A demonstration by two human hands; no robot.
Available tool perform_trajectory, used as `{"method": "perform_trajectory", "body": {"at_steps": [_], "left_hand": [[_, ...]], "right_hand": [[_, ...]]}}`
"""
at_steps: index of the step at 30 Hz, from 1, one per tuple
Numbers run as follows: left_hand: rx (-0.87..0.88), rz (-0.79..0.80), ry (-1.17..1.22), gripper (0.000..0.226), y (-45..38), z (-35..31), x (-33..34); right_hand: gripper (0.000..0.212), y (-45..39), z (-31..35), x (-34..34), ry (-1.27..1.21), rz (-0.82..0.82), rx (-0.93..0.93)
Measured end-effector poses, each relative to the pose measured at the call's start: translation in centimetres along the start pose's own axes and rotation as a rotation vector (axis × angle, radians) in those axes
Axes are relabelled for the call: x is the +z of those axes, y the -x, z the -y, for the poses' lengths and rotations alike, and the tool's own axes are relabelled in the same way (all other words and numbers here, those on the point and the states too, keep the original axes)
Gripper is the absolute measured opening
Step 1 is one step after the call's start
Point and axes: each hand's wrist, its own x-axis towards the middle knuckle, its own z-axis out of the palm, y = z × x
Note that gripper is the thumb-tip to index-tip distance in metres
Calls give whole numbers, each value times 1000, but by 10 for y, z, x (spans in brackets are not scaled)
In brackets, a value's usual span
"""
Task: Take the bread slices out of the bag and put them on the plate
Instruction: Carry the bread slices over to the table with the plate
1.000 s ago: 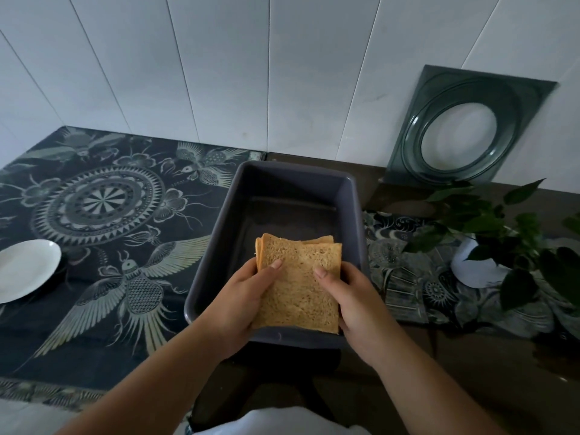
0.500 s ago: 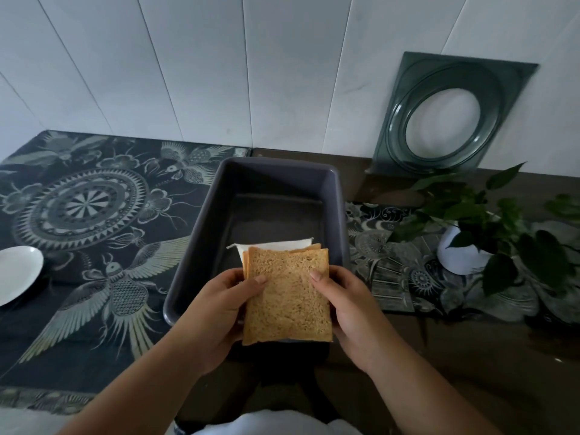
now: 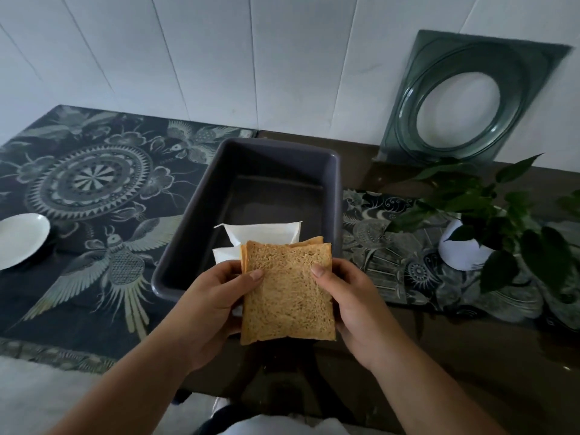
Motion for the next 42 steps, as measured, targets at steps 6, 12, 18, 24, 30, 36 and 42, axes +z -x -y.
{"method": "perform_trajectory", "body": {"at_steps": [6,12,18,24,30,36,42], "left_hand": [[21,-163,53,49,31,15,-16],[102,-382,167,49,85,39,-56],[195,-551,346,50,157,78,-105],[309,-745,474,46,253,126,-137],[349,-971,564,39,358,185,-156],[344,-1165,672,25,425,232,-158],[374,-1222,699,39,447,241,-158]], "right_hand": [[50,-7,-11,17,46,141,57],[30,-2,-34,72,221,300,98],[27,26,-71,141,354,510,149],[24,75,-124,211,476,732,215],[23,152,-192,271,572,917,272],[22,211,-235,305,671,1074,312],[39,227,-252,323,718,1172,333]]}}
